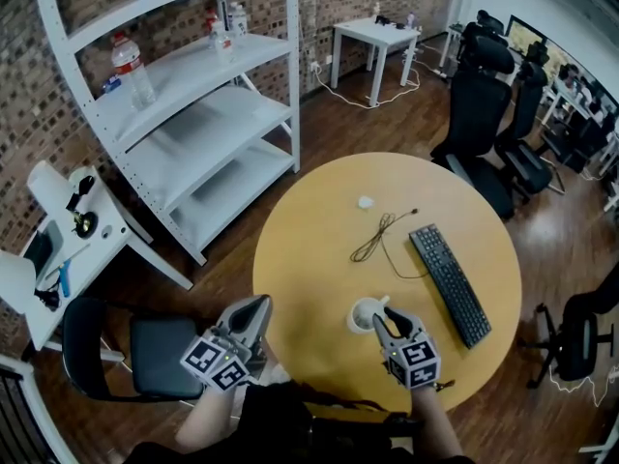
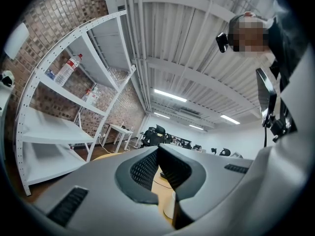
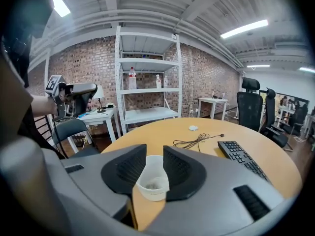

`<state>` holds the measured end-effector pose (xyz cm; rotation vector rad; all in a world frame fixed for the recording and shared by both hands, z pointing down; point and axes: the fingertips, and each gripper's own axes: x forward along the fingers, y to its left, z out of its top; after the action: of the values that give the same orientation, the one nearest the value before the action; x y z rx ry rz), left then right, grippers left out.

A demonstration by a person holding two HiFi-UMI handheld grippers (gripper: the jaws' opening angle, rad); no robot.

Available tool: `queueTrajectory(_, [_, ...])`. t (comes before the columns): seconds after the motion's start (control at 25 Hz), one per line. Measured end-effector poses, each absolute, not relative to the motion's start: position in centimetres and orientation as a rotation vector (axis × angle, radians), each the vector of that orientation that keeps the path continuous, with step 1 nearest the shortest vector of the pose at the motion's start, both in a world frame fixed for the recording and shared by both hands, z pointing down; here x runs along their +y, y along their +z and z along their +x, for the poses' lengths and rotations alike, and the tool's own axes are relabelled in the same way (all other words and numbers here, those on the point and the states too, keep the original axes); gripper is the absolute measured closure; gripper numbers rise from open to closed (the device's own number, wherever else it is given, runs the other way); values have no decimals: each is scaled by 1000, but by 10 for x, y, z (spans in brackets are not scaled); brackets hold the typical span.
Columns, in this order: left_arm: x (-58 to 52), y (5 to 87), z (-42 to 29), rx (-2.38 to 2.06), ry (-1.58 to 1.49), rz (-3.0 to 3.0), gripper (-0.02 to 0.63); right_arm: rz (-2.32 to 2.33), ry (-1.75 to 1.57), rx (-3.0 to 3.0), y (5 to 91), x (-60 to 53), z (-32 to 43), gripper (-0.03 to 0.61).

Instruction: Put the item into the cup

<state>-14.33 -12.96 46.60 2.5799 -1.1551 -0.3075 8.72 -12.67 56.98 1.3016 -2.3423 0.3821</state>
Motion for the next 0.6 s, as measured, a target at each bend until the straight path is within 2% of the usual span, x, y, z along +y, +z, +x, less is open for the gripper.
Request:
queueTrajectory(0.24, [-142,461,-126,-1091,-251,2664,620,1516,439,-2468,532,-123,121,466])
queueTrajectory(0.28, [-144,457,-125,-1082,-263,2672,620,1596,401,-2491,518,-120,132,479])
queueTrajectory(0.32, [-146,454,-123,-1074,-276,2678,620,1687,326,-2487,507,-117,145,530])
queueTrajectory(0.36, [-148,451,-121,-1065,-284,2684,620,1778,241,-2459,499,-112,160,544])
queueTrajectory(0.44, [-151,451,-117,-1039,-282,2697,620,1931,156,-2380,492,-98,187,554])
queueTrajectory(0.6, [-151,456,-102,-970,-248,2716,620,2142,230,-2281,499,-56,232,561])
